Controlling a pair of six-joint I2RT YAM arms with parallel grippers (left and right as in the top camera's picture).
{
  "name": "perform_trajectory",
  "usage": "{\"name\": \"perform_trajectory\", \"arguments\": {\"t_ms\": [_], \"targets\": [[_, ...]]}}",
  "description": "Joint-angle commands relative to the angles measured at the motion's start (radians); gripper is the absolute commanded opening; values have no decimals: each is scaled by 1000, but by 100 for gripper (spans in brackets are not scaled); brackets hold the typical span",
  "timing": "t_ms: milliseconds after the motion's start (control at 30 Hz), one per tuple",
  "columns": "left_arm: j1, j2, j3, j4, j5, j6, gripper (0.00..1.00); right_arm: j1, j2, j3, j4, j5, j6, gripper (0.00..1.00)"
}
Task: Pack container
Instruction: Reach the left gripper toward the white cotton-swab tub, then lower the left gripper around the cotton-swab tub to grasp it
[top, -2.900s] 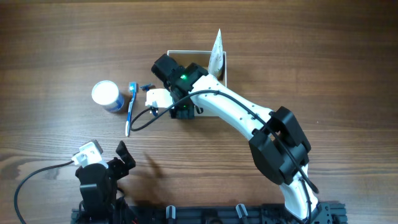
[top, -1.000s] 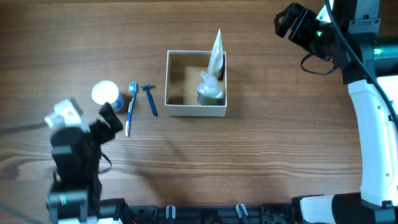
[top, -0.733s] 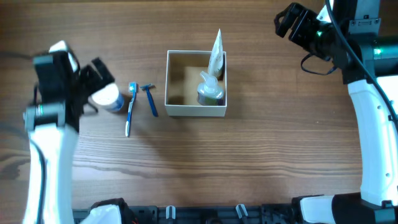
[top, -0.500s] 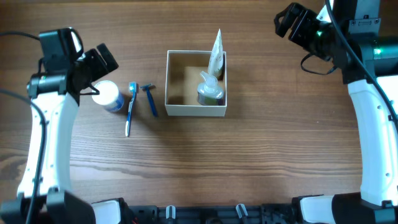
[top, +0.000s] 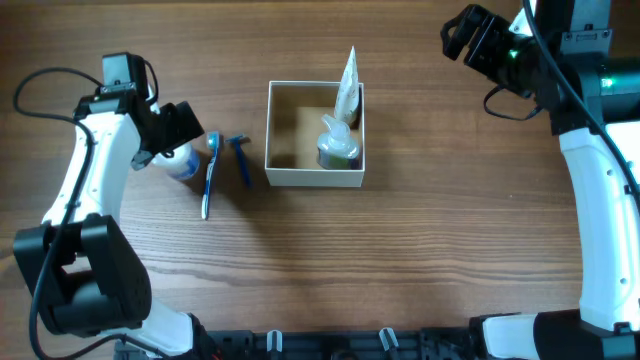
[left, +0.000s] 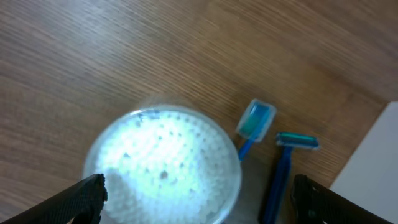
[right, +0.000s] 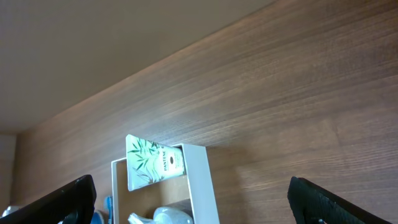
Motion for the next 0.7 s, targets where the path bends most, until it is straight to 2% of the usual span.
{"name": "perform_trajectory", "arguments": {"t_ms": [0, 367, 667], "targets": [[5, 49, 3, -20, -51, 5, 94, 1, 0, 3, 1, -5, 10, 100], [5, 50, 26, -20, -77, 6, 91, 1, 0, 3, 1, -5, 10, 100], [-4, 49, 203, -171, -76, 22, 98, 1, 0, 3, 1, -5, 10, 100]]}}
